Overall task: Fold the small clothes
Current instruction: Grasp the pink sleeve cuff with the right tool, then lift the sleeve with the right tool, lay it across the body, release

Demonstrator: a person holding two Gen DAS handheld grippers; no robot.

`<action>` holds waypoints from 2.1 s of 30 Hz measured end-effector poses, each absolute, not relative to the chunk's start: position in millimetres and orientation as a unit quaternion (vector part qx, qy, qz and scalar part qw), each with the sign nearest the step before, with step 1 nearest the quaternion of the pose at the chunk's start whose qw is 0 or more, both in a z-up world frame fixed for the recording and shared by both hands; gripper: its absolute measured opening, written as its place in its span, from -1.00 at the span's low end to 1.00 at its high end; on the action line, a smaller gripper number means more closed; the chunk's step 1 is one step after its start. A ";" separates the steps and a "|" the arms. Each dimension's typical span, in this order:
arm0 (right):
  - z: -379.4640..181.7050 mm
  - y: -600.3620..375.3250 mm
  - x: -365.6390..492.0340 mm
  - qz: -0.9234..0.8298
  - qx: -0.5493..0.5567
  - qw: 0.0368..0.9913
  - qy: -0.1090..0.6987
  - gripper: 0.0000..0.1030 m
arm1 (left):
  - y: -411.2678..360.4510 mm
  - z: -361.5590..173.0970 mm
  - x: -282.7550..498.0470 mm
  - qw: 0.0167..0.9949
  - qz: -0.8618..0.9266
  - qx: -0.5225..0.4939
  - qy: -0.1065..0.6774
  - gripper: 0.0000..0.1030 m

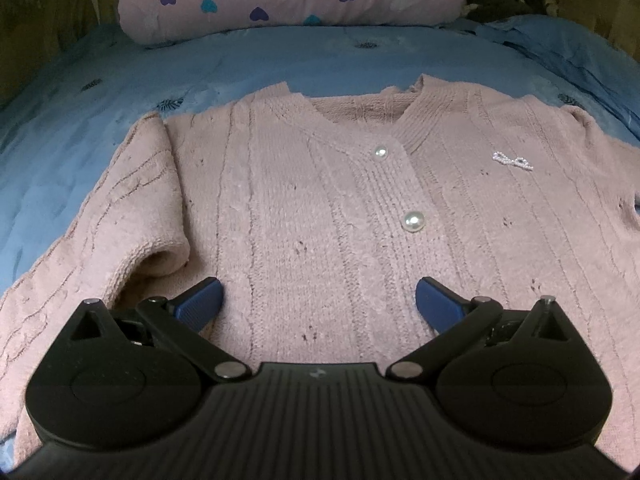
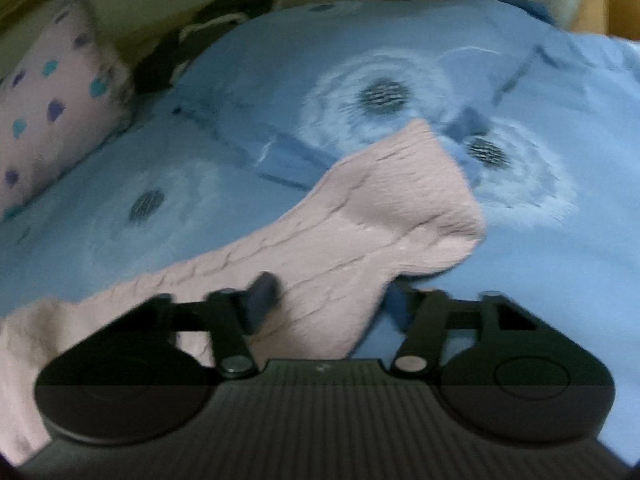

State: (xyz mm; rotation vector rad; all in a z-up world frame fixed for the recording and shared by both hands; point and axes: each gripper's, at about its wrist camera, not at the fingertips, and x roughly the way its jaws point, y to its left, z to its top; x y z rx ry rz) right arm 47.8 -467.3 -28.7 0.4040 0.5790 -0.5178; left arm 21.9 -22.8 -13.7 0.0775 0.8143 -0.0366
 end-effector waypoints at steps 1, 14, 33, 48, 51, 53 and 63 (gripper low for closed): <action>-27.0 -470.1 45.8 -0.255 0.203 0.904 0.275 -0.61 | -22.8 -13.1 22.0 0.917 -0.018 0.038 0.396 1.00; 16.5 -487.3 23.6 -0.292 0.164 0.916 0.223 -0.74 | -22.9 -3.4 17.3 0.917 -0.038 0.045 0.393 1.00; 121.9 -361.4 12.8 -0.074 0.106 0.985 0.111 -0.74 | -3.7 17.0 11.2 0.929 -0.022 0.032 0.369 1.00; 103.6 -203.5 20.5 0.107 0.125 0.975 0.152 -0.74 | 33.6 25.3 10.5 0.927 0.039 0.018 0.373 1.00; 82.0 -170.1 27.6 0.129 0.116 0.969 0.177 -0.74 | 44.4 27.6 7.9 0.926 0.042 0.007 0.375 1.00; 66.8 -153.7 33.7 0.152 0.115 0.962 0.196 -0.73 | 50.7 27.6 7.7 0.923 0.046 0.006 0.382 1.00; 12.8 -108.1 60.0 0.207 0.104 0.923 0.309 -0.59 | 88.5 26.9 2.0 0.913 0.083 -0.020 0.399 1.00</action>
